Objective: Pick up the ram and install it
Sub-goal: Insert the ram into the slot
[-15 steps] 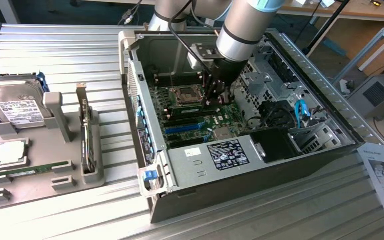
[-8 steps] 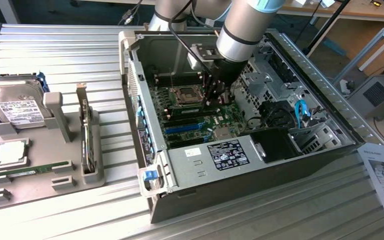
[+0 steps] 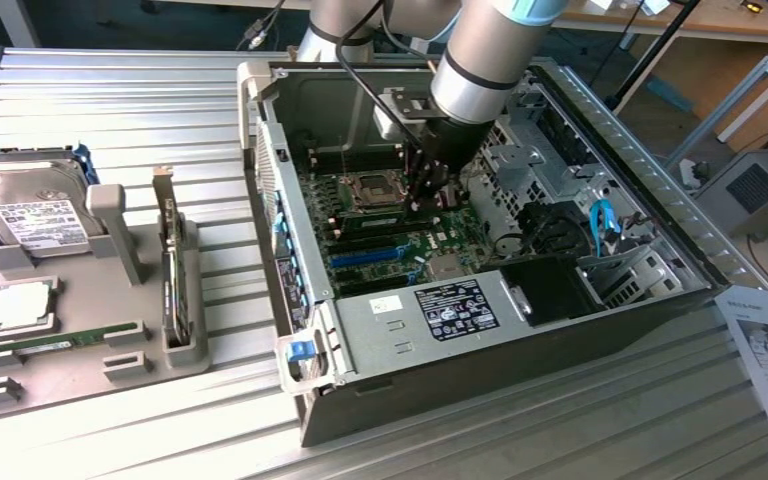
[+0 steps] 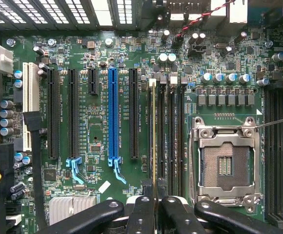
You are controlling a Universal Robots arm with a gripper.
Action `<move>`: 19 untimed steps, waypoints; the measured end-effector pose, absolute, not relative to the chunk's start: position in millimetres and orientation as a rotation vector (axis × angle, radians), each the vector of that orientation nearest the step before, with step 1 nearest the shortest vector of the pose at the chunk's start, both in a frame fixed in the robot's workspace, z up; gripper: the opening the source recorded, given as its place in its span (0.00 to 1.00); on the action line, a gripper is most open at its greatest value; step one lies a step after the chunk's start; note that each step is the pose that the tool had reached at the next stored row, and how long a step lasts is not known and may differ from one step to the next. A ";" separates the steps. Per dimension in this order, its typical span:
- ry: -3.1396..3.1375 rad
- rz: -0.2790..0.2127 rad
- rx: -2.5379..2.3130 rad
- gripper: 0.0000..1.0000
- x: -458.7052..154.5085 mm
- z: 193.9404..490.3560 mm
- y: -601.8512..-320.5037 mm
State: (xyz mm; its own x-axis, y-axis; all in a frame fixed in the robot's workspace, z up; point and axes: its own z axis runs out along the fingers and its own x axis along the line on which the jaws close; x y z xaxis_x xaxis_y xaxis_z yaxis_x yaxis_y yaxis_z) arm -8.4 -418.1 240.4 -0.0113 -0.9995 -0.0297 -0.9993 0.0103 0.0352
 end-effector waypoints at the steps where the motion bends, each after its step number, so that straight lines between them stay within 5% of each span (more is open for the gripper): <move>1: -2.230 -0.072 2.206 0.12 -8.4 240.4 -418.0; 19: -2.230 -0.072 2.206 0.12 -7.7 238.0 -417.2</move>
State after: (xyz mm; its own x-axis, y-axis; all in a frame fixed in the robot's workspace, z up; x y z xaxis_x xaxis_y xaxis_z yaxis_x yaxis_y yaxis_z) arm -7.7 -417.2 238.0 -0.0114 -0.9995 -0.0296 -0.9993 0.0103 0.0353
